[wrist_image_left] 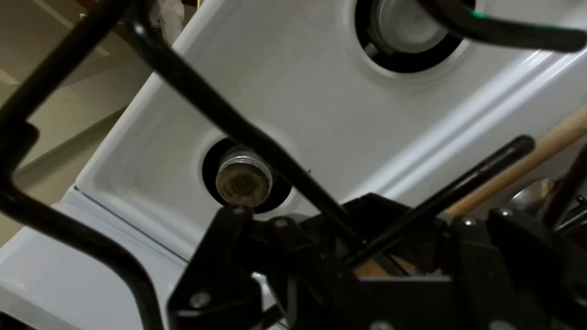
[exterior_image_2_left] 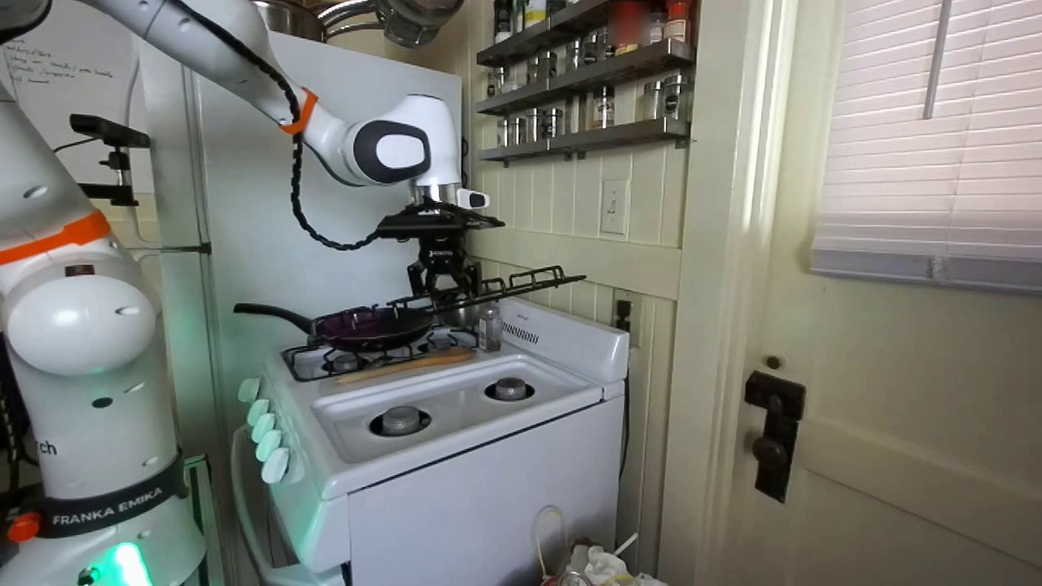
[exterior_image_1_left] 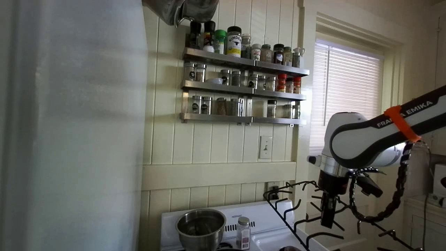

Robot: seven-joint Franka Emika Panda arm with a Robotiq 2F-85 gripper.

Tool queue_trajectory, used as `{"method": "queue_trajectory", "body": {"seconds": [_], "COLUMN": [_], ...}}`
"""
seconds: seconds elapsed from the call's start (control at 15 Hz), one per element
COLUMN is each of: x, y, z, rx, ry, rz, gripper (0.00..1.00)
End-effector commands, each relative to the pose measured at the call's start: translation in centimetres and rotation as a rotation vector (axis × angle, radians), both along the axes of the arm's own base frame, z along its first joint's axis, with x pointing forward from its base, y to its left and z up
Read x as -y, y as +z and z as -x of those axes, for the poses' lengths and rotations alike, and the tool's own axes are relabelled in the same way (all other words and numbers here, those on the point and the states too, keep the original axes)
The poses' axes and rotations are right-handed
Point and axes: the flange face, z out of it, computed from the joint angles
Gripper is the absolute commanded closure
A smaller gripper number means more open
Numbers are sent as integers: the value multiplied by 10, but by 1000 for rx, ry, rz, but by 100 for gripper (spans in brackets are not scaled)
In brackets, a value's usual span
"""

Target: Remove rack from the stove plates

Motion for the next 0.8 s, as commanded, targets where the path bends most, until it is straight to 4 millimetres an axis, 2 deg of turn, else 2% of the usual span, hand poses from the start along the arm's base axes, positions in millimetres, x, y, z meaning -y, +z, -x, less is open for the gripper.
{"method": "queue_trajectory", "body": {"seconds": [0.0, 0.6, 0.67, 0.73], "x": [0, 0, -6, -21], "y": [0, 0, 0, 3], "z": [0, 0, -4, -7], "rx": [-2, -2, -5, 15], "ry": [-1, -1, -18, -22], "rz": [0, 0, 10, 1], "gripper": [100, 100, 100, 100]}}
